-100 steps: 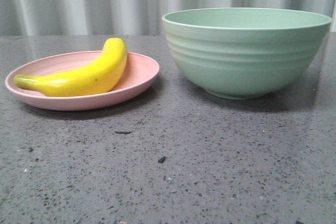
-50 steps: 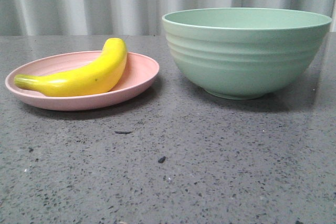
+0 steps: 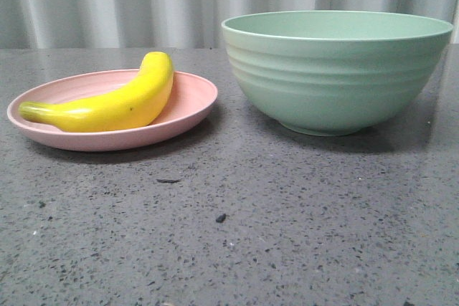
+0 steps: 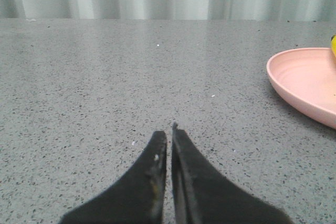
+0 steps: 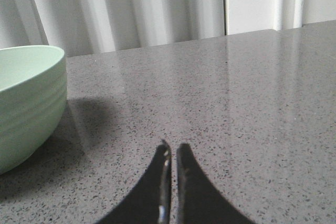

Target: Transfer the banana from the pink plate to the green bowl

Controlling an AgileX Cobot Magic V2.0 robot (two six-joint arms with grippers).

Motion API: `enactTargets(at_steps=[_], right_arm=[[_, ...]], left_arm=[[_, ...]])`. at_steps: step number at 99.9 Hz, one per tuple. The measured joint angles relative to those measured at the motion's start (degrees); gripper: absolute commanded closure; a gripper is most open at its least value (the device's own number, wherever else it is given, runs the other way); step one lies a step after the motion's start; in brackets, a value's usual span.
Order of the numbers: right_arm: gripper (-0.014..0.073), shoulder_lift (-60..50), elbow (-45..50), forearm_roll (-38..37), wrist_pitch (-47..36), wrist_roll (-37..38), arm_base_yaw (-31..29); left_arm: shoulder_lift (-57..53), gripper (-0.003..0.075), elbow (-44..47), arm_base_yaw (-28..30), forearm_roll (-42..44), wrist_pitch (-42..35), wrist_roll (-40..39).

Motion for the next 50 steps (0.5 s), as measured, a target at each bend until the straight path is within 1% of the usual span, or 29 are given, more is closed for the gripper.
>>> enactTargets(at_steps=[22,35,50], right_arm=[[0.0656,0.0,0.0,1.1,0.0,0.0,0.0],[0.0656,0.0,0.0,1.5,0.0,0.0,0.0],[0.0656,0.0,0.0,5.2,1.6,0.0,0.0]], left_arm=[[0.0,0.0741,0.0,0.0,-0.1,0.0,0.0],[0.0,0.0741,0.0,0.0,-0.3,-1.9,0.0],[0.0,0.0741,-0.1,0.0,-1.1,-3.6,0.0]])
